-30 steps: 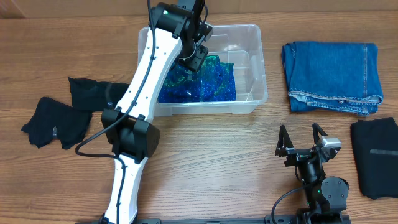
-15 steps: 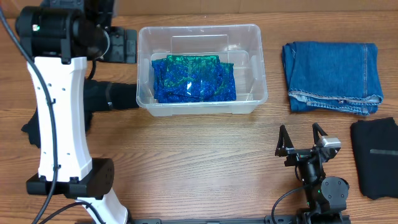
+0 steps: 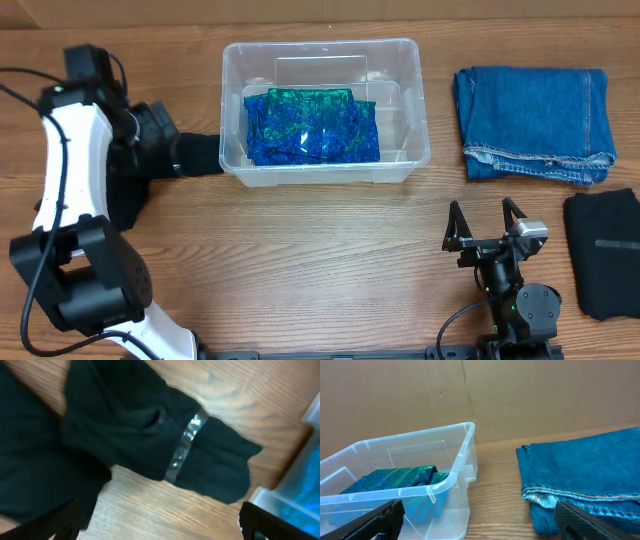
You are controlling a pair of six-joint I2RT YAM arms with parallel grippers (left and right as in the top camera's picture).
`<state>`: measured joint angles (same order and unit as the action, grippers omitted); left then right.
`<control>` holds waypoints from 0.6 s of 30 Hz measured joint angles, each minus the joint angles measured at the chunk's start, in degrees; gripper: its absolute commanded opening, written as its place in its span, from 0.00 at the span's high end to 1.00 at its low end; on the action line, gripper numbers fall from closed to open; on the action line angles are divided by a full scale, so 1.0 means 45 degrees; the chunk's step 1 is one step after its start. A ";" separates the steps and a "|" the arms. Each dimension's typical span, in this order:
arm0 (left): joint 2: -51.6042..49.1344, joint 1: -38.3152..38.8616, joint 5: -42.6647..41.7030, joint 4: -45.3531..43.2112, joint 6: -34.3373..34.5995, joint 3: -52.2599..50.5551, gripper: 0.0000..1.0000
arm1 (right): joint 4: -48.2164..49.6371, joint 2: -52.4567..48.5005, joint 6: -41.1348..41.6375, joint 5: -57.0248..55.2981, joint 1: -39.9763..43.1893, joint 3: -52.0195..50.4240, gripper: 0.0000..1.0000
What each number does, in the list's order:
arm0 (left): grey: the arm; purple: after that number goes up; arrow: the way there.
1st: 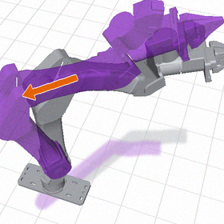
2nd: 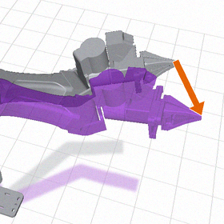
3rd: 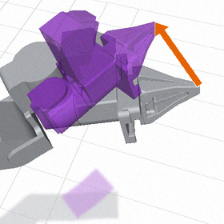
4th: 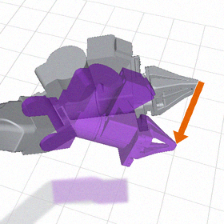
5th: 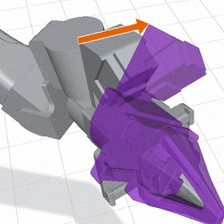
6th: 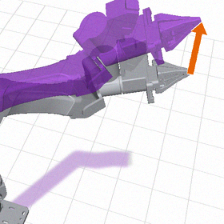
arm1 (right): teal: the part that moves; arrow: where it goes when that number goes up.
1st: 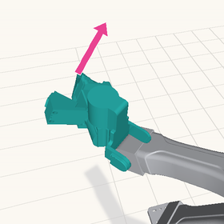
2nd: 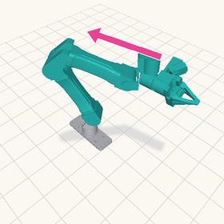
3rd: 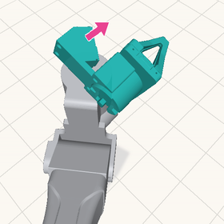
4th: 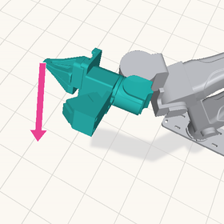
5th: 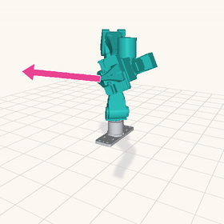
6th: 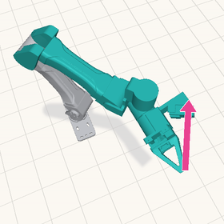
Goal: Pack container
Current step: 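Move the left gripper to the black sleeved garment and grasp it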
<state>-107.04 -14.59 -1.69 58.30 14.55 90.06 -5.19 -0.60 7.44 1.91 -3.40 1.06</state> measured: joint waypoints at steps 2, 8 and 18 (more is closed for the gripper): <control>0.0000 0.0083 -0.0058 -0.1268 -0.0758 -0.1200 0.00 | 0.0015 0.0000 0.0005 0.0005 0.0000 0.0000 0.00; -0.0083 0.0083 -0.0131 -0.3968 -0.1681 -0.2773 0.02 | 0.0005 0.0005 0.0000 0.0000 0.0000 0.0000 0.00; -0.1909 0.0078 -0.0884 -0.5474 -0.2866 -0.2769 0.82 | 0.0005 0.0005 0.0000 0.0000 0.0000 0.0000 0.00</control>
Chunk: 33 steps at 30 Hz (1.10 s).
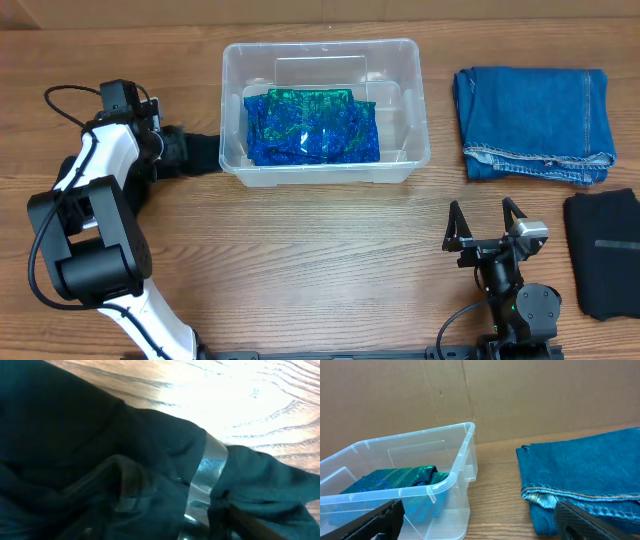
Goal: Pack container
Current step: 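Move the left gripper to the black sleeved garment and grasp it, then place the black garment into the bin's right side and release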
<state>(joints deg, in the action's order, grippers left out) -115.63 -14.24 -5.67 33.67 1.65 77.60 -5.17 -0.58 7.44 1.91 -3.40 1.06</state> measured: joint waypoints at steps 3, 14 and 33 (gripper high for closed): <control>-0.0107 0.0063 -0.0321 -0.0107 0.0053 0.0063 0.96 | 0.0005 0.0000 0.0005 0.0005 0.0000 0.0000 0.00; -0.0981 0.0874 -0.0811 0.6392 0.0544 0.6985 0.96 | 0.0005 0.0000 0.0005 0.0000 0.0000 0.0000 0.00; -0.1010 0.8981 0.0165 0.7830 -0.7072 1.4698 0.96 | 0.0005 0.0000 0.0005 0.0005 0.0000 0.0000 0.00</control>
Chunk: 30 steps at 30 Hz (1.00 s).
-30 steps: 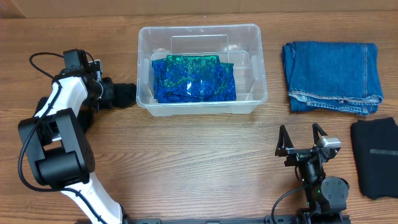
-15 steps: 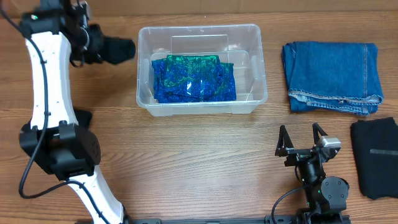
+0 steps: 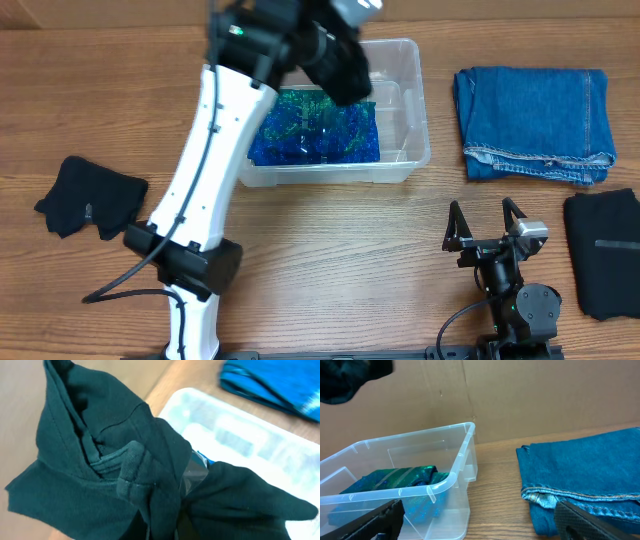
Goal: Pack container
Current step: 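Place the black garment into the bin's right side and release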
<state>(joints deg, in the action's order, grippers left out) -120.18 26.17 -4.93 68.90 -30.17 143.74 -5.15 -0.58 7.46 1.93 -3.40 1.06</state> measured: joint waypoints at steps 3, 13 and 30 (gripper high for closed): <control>-0.0908 0.0835 -0.0015 -0.0714 -0.1729 0.0005 0.96 | 0.0000 0.0000 -0.0005 0.0000 0.0000 0.0000 0.00; -0.4459 0.0860 -0.1520 -0.1608 -0.2113 0.0000 0.96 | 0.0005 0.0000 -0.0005 -0.0005 0.0000 0.0000 0.00; -0.4498 0.0748 -0.2322 -0.0646 0.0102 0.0010 0.00 | 0.0005 0.0000 -0.0005 -0.0005 0.0000 0.0000 0.00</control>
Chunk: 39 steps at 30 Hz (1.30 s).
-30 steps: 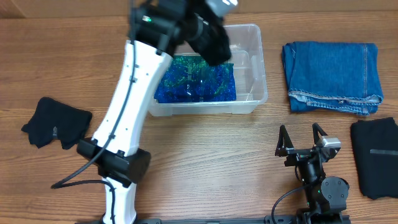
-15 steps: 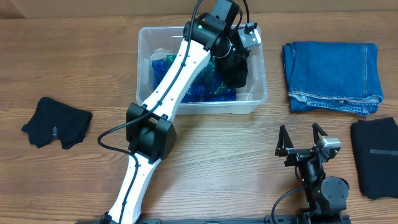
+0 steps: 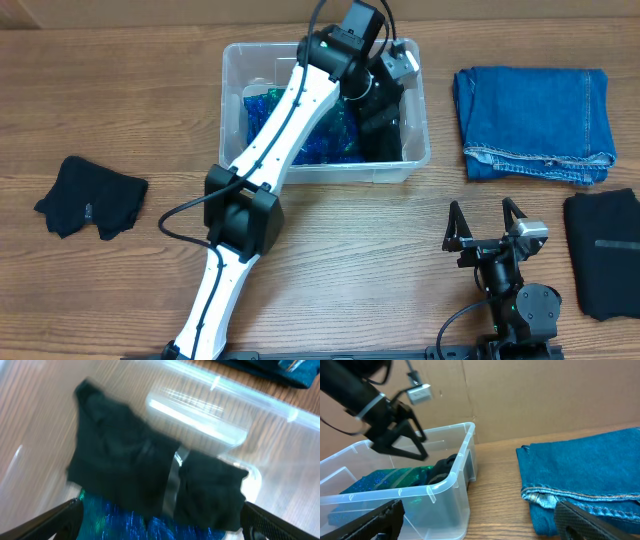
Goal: Pack container
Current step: 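Place the black garment into the bin's right side and release, then grasp the second black garment on the left with the left gripper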
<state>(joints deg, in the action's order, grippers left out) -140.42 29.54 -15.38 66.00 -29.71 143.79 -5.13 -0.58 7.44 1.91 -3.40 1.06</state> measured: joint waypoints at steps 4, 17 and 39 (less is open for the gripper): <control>0.2696 -0.1656 0.0418 0.2137 0.2599 0.0019 0.00 | 0.0010 0.0000 0.0000 0.0005 0.0000 0.0000 0.00; 0.5610 -0.9593 0.1166 0.6713 0.6421 -0.0583 0.00 | -0.0005 0.0000 0.0000 0.0005 0.0000 0.0000 0.00; 0.5756 -1.1584 0.4401 -0.2647 0.5595 -1.4018 0.33 | 0.0000 0.0000 0.0005 0.0000 0.0000 0.0000 0.00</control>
<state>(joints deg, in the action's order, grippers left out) -114.52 -22.59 4.43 54.08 -4.54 80.71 -5.13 -0.58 7.46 1.91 -3.40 1.06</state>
